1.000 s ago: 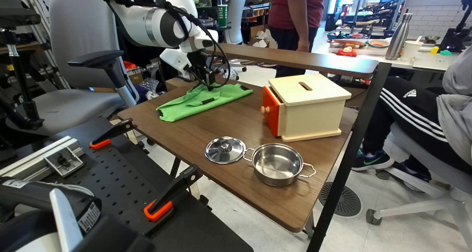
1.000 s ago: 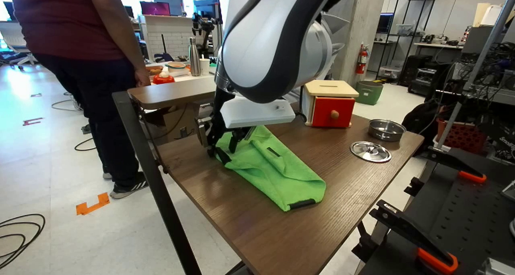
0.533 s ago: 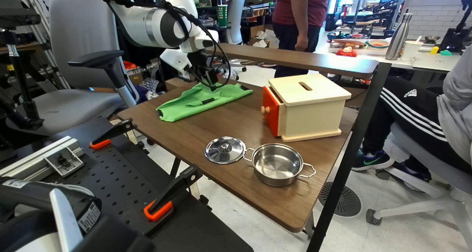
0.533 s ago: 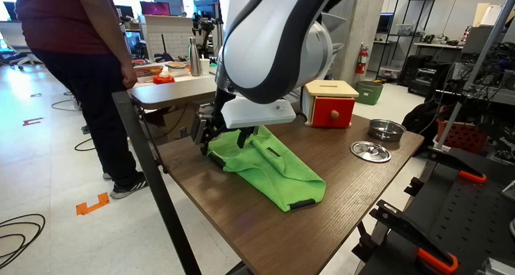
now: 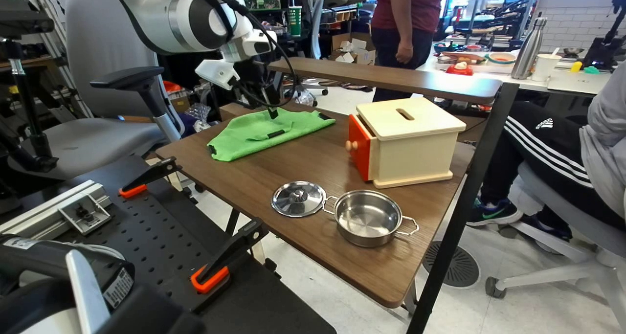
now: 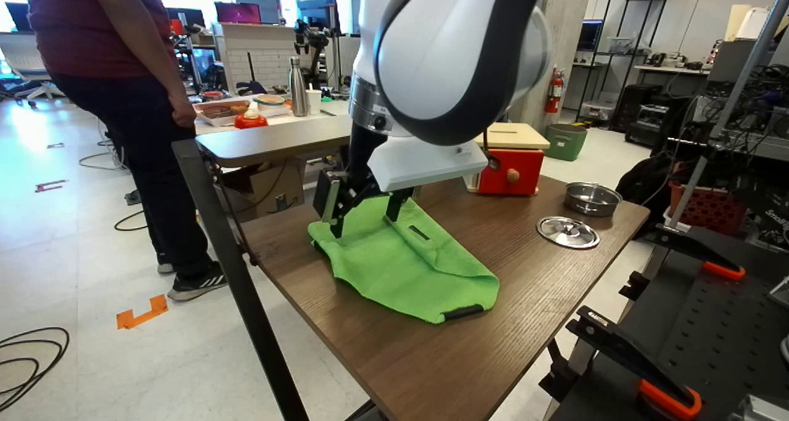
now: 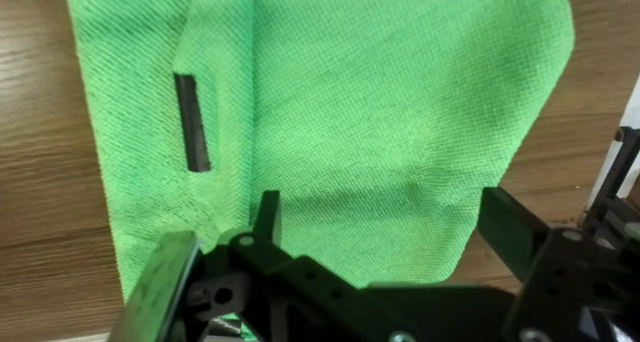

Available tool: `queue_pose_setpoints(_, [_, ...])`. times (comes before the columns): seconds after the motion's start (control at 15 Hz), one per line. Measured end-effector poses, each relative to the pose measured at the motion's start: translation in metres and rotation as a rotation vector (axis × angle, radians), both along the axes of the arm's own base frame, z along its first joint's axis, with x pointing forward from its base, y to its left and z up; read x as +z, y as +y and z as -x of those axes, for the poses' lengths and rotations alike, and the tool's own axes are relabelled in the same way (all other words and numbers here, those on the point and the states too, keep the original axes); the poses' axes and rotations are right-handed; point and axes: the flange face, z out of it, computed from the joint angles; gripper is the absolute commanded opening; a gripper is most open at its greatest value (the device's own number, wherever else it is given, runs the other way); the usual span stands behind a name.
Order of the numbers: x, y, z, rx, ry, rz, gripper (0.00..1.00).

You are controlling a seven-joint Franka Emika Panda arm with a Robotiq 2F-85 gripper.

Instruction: Unfold the green cloth

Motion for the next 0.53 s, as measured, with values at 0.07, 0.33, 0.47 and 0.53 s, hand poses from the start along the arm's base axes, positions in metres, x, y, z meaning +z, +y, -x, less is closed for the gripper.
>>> queue_pose_setpoints(0.07, [0.007, -0.002, 0.01, 0.003, 0.004, 0.009, 1.0])
queue_pose_setpoints(0.33, [0.04, -0.017, 0.044, 0.013, 0.021, 0.055, 1.0])
queue_pose_setpoints(0.47, [0.056, -0.027, 0.056, 0.031, 0.012, 0.095, 1.0])
queue_pose_setpoints(0.53, [0.061, -0.032, 0.06, 0.058, 0.012, 0.135, 1.0])
